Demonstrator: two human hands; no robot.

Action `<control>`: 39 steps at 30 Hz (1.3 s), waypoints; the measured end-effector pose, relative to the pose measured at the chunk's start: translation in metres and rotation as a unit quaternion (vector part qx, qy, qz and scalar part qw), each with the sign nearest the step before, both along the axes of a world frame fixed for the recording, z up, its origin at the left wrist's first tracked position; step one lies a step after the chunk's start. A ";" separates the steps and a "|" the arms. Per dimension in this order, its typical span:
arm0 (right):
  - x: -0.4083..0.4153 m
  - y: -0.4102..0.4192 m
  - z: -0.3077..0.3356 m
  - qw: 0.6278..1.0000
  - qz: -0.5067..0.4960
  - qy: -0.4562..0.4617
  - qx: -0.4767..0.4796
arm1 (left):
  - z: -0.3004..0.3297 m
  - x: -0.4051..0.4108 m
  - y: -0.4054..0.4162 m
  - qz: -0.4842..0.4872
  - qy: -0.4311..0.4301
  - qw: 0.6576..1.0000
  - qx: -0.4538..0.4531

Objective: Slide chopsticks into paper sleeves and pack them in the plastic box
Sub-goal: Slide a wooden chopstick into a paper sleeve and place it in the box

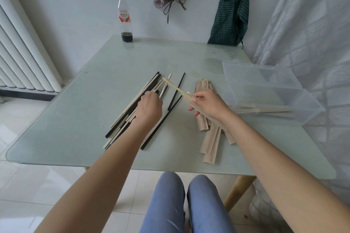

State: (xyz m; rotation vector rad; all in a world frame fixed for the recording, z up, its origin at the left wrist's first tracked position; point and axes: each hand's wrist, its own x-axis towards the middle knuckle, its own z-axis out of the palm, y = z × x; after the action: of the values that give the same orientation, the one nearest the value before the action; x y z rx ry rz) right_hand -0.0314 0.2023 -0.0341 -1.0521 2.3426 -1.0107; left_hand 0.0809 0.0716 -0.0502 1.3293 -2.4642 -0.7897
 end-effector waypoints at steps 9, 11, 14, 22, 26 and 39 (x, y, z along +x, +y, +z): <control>0.002 0.002 0.009 0.987 -0.053 -0.127 -0.088 | 0.019 -0.011 -0.004 0.035 0.312 0.897 0.311; 0.002 0.005 0.007 0.983 -0.058 -0.146 -0.094 | 0.019 -0.008 -0.002 0.047 0.371 0.838 0.397; 0.001 0.008 0.003 0.981 -0.065 -0.165 -0.083 | 0.015 -0.006 -0.001 0.066 0.421 0.780 0.458; 0.008 0.006 -0.001 0.969 -0.044 -0.225 -0.093 | 0.004 -0.013 0.013 0.055 0.454 0.712 0.533; 0.006 0.006 -0.001 0.964 -0.043 -0.237 -0.110 | 0.005 -0.014 0.018 0.006 0.416 0.747 0.519; 0.008 0.012 0.003 0.968 -0.031 -0.238 -0.076 | 0.007 -0.015 0.016 0.024 0.469 0.734 0.491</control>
State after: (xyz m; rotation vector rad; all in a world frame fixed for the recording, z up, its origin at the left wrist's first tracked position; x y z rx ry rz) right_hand -0.0238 0.2148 -0.0312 -0.6903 1.9387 -1.3173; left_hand 0.0658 0.0879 -0.0427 0.7682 -1.1355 -2.2201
